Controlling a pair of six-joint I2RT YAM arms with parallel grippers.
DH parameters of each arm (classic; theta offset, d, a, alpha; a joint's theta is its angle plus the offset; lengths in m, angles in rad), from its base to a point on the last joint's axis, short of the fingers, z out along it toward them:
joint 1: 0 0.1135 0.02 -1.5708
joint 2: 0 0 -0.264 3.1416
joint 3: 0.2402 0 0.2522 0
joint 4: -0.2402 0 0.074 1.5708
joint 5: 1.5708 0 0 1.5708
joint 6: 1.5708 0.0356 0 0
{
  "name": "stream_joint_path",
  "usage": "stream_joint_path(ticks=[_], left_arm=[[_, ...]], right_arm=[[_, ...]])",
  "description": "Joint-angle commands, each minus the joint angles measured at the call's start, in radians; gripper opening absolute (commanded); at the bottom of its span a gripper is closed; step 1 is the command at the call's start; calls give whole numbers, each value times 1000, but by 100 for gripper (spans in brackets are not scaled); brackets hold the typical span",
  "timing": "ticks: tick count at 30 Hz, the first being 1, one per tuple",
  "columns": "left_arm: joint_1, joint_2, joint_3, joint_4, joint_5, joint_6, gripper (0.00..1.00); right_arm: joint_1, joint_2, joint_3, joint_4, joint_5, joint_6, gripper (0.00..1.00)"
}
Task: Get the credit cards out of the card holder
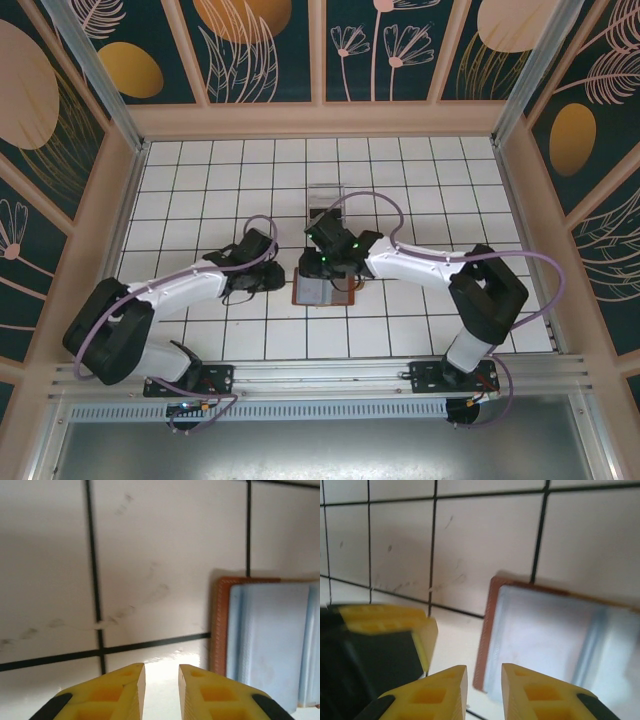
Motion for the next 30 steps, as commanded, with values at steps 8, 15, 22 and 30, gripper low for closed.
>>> stream_joint_path(ticks=[8,15,22,30], left_arm=[[112,-95,-8,-65,-28,112,27],[113,-99,-17,-57,4,110,27],[113,-114,-20,-62,9,110,27],[113,-104,-17,-60,13,115,27]], right_arm=[[47,120,46,21,-37,83,32],[55,175,91,-16,-14,73,34],[58,208,113,-41,5,71,35],[64,210,110,-87,46,77,35]])
